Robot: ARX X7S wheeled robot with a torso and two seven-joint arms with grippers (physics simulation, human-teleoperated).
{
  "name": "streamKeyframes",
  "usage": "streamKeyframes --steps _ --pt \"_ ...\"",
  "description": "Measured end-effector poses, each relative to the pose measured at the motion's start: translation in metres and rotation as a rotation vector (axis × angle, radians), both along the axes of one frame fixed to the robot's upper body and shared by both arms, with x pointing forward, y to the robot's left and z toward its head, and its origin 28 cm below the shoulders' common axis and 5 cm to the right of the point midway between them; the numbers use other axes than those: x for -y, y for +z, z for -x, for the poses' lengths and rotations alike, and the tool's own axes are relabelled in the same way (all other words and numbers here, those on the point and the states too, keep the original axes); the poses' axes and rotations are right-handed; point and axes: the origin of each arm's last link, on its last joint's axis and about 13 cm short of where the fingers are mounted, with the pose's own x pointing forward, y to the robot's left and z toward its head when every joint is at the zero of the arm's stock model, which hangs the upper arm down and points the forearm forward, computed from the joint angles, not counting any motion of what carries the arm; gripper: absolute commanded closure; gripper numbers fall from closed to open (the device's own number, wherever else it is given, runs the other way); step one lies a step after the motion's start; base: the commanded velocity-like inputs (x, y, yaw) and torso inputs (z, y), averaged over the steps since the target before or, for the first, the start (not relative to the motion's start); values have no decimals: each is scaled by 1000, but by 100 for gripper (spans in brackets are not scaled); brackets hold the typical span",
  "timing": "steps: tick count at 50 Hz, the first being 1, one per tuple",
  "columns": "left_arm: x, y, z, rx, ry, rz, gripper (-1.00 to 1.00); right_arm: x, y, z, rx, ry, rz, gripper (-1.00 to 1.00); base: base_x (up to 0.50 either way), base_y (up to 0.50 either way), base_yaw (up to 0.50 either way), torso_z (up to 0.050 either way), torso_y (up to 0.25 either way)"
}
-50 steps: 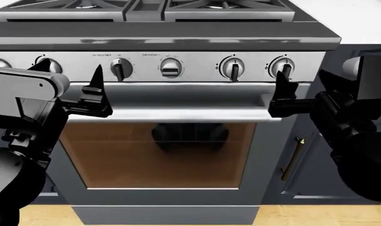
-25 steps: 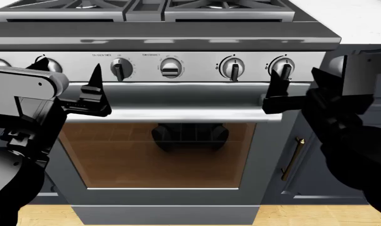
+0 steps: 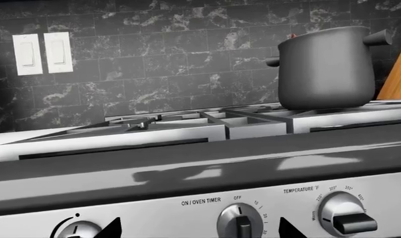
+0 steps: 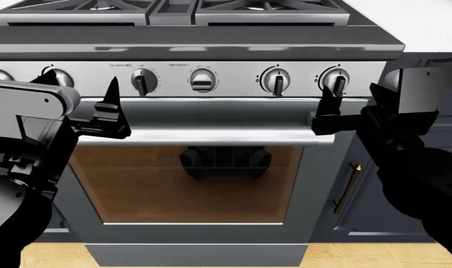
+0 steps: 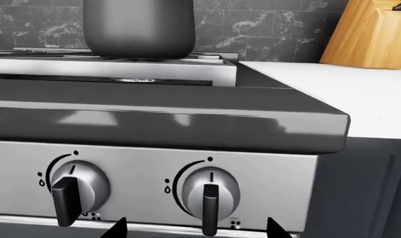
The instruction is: Frozen meat rests on a plate on the counter. Retrieve the meat and place it in a pot on a burner. Then turn the burner on.
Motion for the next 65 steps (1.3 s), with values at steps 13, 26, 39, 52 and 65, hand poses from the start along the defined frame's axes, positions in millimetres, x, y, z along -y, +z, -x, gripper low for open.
streamKeyframes --steps 13,26,39,52,65 --pt "0 0 0 -2 2 -2 -100 3 -4 -6 -7 -13 -2 -100 0 0 0 0 0" --pt "0 -1 -1 -5 4 -3 -100 6 -10 -14 -17 -29 -10 -100 0 0 0 0 0" --pt "0 -1 -2 -10 5 -1 -100 6 -11 -21 -16 -30 -13 -100 0 0 0 0 0" --pt "-1 -1 0 -14 9 3 -100 4 -15 -28 -26 -26 -12 -100 0 0 0 0 0" --pt "-1 -2 0 -20 12 5 -100 1 -19 -36 -34 -18 -15 -100 0 0 0 0 0"
